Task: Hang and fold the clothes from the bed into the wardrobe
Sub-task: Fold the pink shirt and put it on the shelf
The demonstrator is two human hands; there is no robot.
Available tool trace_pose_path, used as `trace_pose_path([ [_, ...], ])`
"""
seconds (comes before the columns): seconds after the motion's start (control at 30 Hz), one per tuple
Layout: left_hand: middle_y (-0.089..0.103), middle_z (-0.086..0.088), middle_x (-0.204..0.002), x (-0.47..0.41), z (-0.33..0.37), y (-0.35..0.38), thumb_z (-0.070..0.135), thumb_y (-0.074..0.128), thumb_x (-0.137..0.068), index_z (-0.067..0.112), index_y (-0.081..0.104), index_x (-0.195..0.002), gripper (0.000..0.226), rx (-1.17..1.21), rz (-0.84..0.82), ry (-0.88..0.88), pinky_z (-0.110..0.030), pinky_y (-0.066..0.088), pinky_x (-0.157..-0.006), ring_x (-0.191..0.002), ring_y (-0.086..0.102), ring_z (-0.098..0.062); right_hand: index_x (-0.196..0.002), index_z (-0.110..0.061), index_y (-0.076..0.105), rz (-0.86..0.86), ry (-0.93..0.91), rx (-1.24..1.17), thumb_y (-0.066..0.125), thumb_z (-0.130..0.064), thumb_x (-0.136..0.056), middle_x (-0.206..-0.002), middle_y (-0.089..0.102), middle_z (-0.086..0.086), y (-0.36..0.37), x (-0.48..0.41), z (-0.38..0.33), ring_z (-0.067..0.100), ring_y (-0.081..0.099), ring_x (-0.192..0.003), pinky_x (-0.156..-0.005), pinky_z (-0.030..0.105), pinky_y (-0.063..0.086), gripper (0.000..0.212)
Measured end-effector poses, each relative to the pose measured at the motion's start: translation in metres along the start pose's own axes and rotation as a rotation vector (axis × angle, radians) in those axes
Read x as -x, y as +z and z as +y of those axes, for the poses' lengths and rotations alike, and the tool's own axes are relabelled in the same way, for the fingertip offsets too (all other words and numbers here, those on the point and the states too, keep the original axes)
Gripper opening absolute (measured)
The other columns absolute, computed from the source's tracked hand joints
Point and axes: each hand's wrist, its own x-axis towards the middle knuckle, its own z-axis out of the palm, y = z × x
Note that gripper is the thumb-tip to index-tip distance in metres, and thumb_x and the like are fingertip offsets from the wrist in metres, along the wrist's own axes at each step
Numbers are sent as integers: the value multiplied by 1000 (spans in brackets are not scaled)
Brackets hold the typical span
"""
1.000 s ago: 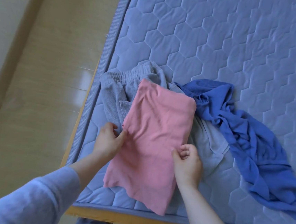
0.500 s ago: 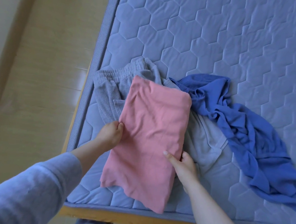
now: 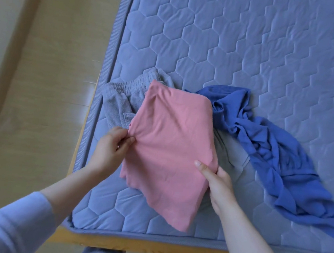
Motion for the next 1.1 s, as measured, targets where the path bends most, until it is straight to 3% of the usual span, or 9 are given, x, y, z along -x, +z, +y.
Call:
trace_pose_path([
  [0.13, 48, -9, -128, -7, 43, -22, 10, 64, -91, 13, 58, -72, 20, 57, 73, 148, -30, 41, -97, -115, 50, -16, -102, -16, 70, 93, -164, -10, 85, -42, -57, -103, 75, -2, -4, 18, -37, 9, 70, -97, -82, 26, 51, 54],
  [0.23, 48, 1, -142, -10, 81, -38, 14, 65, -91, 6, 68, -78, 16, 85, 100, 186, -21, 32, -107, -131, 44, -9, -111, -15, 70, 168, -309, -6, 83, -30, -71, -119, 69, 0, -9, 31, -66, 11, 65, -109, -96, 32, 50, 45],
  [0.37, 64, 3, -126, 1, 129, -52, 17, 59, -95, 3, 71, -97, 18, 284, 115, 262, -16, 36, -105, -128, 49, -5, -106, -16, 73, 217, -371, -88, 81, -26, -75, -111, 72, -3, -18, 59, -98, 10, 66, -106, -96, 33, 49, 33],
  [0.43, 69, 1, -103, 11, 146, -54, 25, 55, -93, 4, 69, -98, 26, 389, 105, 224, -30, 46, -93, -104, 60, -9, -85, -23, 77, 205, -374, -101, 81, -33, -69, -91, 74, -8, -23, 75, -106, 6, 66, -87, -83, 30, 51, 19],
  [0.53, 43, -3, -71, 30, 166, -55, 31, 52, -91, 1, 55, -75, 34, 475, 111, 176, -30, 34, -63, -69, 39, -10, -81, -20, 75, 209, -366, -99, 77, -42, -67, -88, 73, -4, -39, 99, -113, 10, 64, -86, -81, 33, 50, 26],
  [0.73, 39, 16, -59, 63, 187, -36, 26, 51, -100, 15, 51, -66, 36, 485, 59, -18, -17, 28, -52, -59, 34, -2, -82, -15, 72, 299, -273, -15, 73, -33, -83, -82, 73, -6, -74, 131, -110, 14, 64, -86, -79, 32, 50, 18],
  [0.87, 47, 7, -58, 75, 175, -3, 34, 54, -96, 9, 56, -66, 39, 339, -7, -297, -20, 33, -47, -51, 39, -7, -98, -15, 74, 207, -5, 146, 76, -43, -76, -97, 75, 2, -110, 140, -104, 21, 69, -94, -91, 37, 52, 35],
  [1.0, 43, -3, -53, 66, 140, 29, 28, 59, -92, 13, 57, -68, 28, 253, -181, -612, -25, 30, -49, -50, 39, -21, -106, -8, 70, 146, 195, 258, 74, -40, -79, -101, 74, 10, -113, 109, -82, 25, 68, -93, -79, 32, 53, 42],
  [1.1, 45, -7, -62, 46, 109, 53, 27, 57, -94, 14, 59, -69, 28, 222, -137, -702, -29, 34, -57, -60, 42, -25, -119, -3, 64, 167, 231, 241, 72, -35, -85, -115, 68, 12, -88, 60, -53, 27, 64, -106, -94, 35, 50, 47],
])
